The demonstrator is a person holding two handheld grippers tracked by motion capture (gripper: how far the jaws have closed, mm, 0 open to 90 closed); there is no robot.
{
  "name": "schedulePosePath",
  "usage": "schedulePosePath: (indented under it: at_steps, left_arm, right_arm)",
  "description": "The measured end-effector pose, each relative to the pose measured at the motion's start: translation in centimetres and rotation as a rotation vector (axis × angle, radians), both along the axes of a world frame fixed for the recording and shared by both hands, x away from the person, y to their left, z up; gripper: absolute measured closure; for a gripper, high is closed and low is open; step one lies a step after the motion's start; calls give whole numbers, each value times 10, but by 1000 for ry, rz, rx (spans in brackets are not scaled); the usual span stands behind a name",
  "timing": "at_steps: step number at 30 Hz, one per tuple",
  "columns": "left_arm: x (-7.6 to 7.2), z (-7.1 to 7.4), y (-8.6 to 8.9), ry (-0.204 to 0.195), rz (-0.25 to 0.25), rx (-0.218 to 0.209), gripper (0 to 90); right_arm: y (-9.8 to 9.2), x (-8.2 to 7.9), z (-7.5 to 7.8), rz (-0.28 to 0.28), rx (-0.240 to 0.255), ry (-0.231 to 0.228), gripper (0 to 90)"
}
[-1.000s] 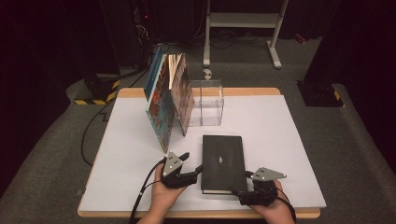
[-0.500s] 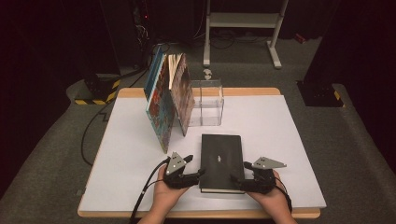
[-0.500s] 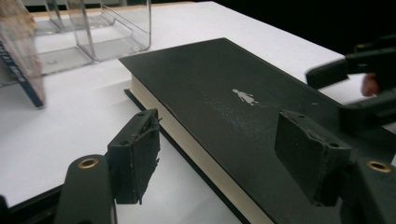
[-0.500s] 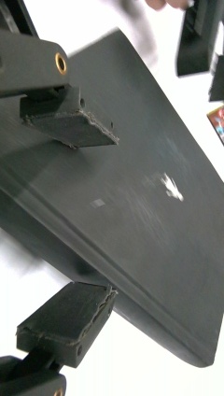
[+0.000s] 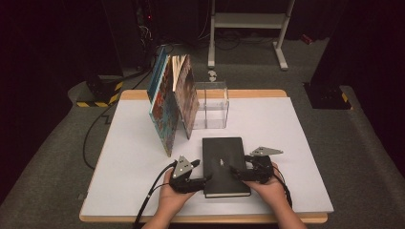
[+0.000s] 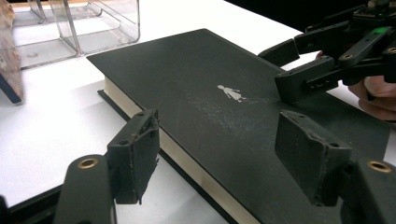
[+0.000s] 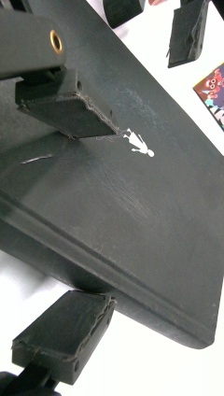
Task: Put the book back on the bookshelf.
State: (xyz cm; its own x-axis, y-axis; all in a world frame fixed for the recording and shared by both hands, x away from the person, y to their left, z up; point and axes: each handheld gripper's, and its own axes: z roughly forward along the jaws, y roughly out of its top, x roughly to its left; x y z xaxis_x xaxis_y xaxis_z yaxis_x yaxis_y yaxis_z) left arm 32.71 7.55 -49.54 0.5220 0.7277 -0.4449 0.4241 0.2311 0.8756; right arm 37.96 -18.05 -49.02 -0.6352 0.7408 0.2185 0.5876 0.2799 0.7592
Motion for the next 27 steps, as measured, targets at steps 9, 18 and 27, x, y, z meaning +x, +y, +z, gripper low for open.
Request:
schedulePosePath:
  at_steps: [9,18,27]
  left_arm:
    - [25,-8,-8,61,15,-10,278]
    - [41,-11,-10,153,-11,-59,220]
    - [39,-5,-14,123,-13,-16,219]
  right_arm:
    - [-10,-19,-5,42,43,-10,162]
    - [-13,-22,-6,57,52,-19,162]
    - [-13,-22,-6,58,57,-23,166]
